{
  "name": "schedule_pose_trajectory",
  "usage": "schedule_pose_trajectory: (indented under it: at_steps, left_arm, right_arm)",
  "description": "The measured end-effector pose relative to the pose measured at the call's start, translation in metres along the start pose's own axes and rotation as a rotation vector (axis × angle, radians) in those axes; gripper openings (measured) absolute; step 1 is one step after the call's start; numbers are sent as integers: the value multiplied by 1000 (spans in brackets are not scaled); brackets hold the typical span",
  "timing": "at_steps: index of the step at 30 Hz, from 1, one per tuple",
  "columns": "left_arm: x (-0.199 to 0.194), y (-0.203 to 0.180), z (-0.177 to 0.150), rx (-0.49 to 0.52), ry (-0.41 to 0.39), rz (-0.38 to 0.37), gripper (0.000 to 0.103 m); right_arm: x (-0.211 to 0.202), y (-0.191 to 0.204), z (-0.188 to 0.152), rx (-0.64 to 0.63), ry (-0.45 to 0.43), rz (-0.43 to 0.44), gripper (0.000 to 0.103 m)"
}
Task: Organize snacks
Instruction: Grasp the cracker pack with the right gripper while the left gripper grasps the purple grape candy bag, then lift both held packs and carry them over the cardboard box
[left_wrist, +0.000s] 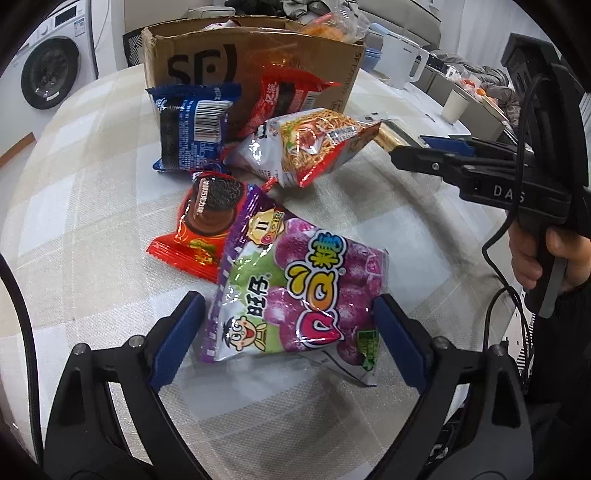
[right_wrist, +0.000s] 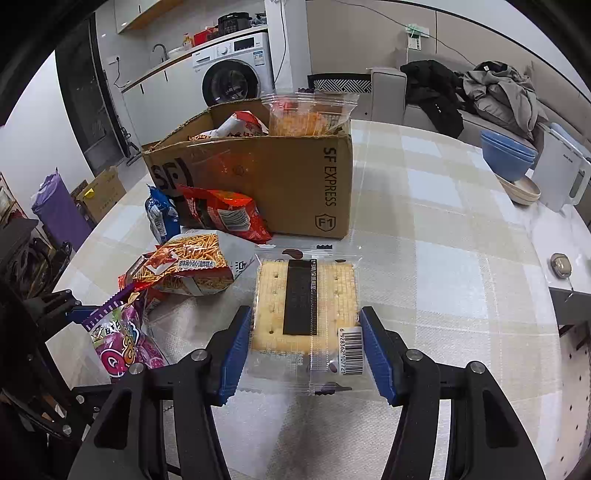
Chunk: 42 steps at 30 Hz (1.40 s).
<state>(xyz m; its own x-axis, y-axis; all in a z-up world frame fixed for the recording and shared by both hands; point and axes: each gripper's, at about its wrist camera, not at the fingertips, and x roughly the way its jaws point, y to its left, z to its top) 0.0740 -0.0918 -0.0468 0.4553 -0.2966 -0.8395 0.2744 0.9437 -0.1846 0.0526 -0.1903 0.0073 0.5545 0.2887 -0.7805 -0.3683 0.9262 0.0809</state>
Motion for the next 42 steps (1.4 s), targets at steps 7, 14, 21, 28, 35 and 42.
schedule_pose_trajectory:
  at_steps: [7, 14, 21, 28, 35, 42]
  left_arm:
    - [-2, -7, -1, 8, 0, -34, 72]
    - [-10, -10, -2, 23, -32, -48, 43]
    - [-21, -16, -1, 53, -73, -42, 40]
    - [-32, -12, 1, 32, -93, -83, 39]
    - [-41, -3, -1, 14, -116, -114, 39]
    - [-57, 2, 0, 0, -145, -138, 39]
  right_arm:
    - [3, 0, 0, -5, 4, 2, 59]
    - [2, -1, 0, -5, 0, 3, 59]
    - [2, -2, 0, -4, -8, 4, 59]
    - [1, -3, 0, -4, -12, 7, 59]
    - [-5, -4, 1, -7, -24, 10, 59]
    - [-19, -2, 3, -11, -55, 15, 59]
